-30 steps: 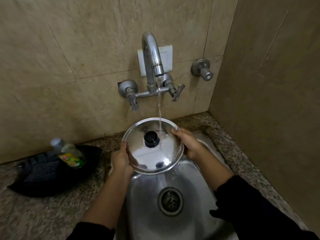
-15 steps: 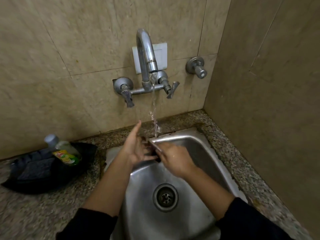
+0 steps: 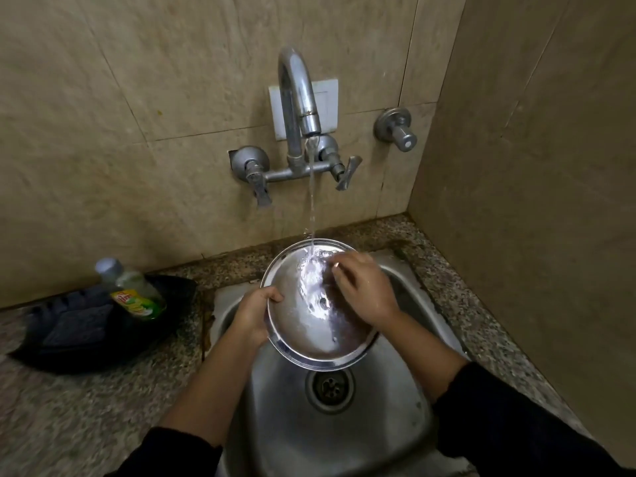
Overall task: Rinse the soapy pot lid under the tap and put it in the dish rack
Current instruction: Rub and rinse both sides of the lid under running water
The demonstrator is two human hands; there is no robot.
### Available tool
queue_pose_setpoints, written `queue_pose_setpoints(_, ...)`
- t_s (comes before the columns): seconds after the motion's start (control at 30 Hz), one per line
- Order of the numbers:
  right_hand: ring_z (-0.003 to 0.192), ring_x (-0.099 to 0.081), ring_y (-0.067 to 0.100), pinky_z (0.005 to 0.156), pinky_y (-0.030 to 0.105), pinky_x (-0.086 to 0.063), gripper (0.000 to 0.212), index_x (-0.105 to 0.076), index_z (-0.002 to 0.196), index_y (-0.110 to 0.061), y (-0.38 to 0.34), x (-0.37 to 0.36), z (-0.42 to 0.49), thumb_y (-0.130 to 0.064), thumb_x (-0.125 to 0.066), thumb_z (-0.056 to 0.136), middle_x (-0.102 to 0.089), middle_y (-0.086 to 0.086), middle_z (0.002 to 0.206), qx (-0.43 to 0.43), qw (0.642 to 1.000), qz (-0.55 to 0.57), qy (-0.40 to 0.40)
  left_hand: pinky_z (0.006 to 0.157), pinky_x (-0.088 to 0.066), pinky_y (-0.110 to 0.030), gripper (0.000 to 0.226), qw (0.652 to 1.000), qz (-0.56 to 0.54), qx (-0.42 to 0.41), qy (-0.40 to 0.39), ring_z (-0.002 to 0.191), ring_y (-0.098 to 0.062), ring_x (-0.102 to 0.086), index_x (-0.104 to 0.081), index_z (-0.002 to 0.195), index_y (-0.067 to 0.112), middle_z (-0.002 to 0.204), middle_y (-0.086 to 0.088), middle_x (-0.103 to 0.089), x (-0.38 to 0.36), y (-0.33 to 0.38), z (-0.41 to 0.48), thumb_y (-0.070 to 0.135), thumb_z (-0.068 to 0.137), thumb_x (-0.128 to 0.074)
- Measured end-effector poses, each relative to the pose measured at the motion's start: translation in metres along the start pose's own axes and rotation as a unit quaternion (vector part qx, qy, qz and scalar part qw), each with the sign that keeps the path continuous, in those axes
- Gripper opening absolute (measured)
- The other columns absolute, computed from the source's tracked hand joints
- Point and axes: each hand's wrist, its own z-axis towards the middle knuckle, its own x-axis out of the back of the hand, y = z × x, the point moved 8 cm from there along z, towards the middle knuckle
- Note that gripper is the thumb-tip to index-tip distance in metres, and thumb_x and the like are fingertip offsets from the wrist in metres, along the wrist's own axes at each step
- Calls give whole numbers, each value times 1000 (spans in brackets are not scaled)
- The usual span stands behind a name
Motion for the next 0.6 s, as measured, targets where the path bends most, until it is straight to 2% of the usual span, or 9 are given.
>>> queue_pose_setpoints(0.07,113,-48,24,93,37,-41,29,-62,123,-22,11,4,22,-27,-51,96,-58,4,121,-47,997,-69,2,55,-56,-32,33,999,20,-27,-16,57,-32,-64,-62,99,-2,75,-19,-64,-1,6,-1,-2,73,-43)
queue_pose_setpoints(0.1,115,-45,25,94,38,-37,31,-60,125,-24,9,2,32,-32,-50,96,-56,4,122,-50,993,-107,-21,58,-55,-32,34,998,33,-45,-22,58,-32,-64,-63,98,-2,77,-20,-64,-4,10,-2,-5,73,-42)
queue_pose_setpoints(0.17,117,-45,24,94,37,-32,32,-61,123,-26,-8,-15,47,-39,-47,97,-57,3,123,-9,987,-114,-114,62,-50,-31,35,994,56,-89,-32,58,-29,-64,-67,91,-1,71,-17,-67,-12,18,-7,-13,72,-40)
queue_pose_setpoints(0.23,113,-54,21,91,35,-39,30,-64,118,-24,-35,-39,49,-38,-48,97,-63,1,121,65,969,-66,-228,63,-46,-30,40,987,78,-123,-63,62,-27,-62,-69,85,4,64,-10,-69,-24,23,-12,-17,70,-38)
queue_pose_setpoints(0.3,106,-60,19,88,37,-47,28,-65,114,-25,-43,-51,50,-39,-48,96,-68,-1,117,103,955,-56,-272,62,-45,-29,42,985,84,-138,-68,64,-28,-60,-69,84,5,63,-9,-69,-26,24,-11,-18,69,-37)
queue_pose_setpoints(0.37,100,-63,17,86,39,-49,27,-68,105,-29,-22,-40,59,-44,-49,94,-71,-2,110,39,973,-14,-226,65,-47,-32,39,987,60,-141,-38,68,-32,-60,-68,85,3,72,-15,-68,-13,23,-7,-17,69,-39)
queue_pose_setpoints(0.47,79,-62,18,79,45,-51,28,-64,75,-25,21,-15,63,-41,-52,94,-68,0,80,-99,987,75,-102,67,-56,-38,37,994,17,-106,-35,76,-37,-65,-65,103,-4,90,-23,-67,7,16,-5,-5,72,-46)
queue_pose_setpoints(0.5,76,-61,18,76,43,-51,29,-63,73,-25,24,-15,63,-41,-52,95,-65,-1,77,-113,986,78,-91,64,-58,-36,34,995,13,-88,-46,73,-34,-67,-65,104,-5,88,-23,-68,10,15,-5,0,75,-48)
queue_pose_setpoints(0.6,86,-62,18,68,30,-41,31,-69,97,-26,-2,-31,68,-49,-48,94,-69,-2,93,-61,986,11,-156,68,-56,-33,26,991,68,-47,-108,69,-28,-68,-70,94,-1,81,-17,-72,1,21,-9,13,74,-60)
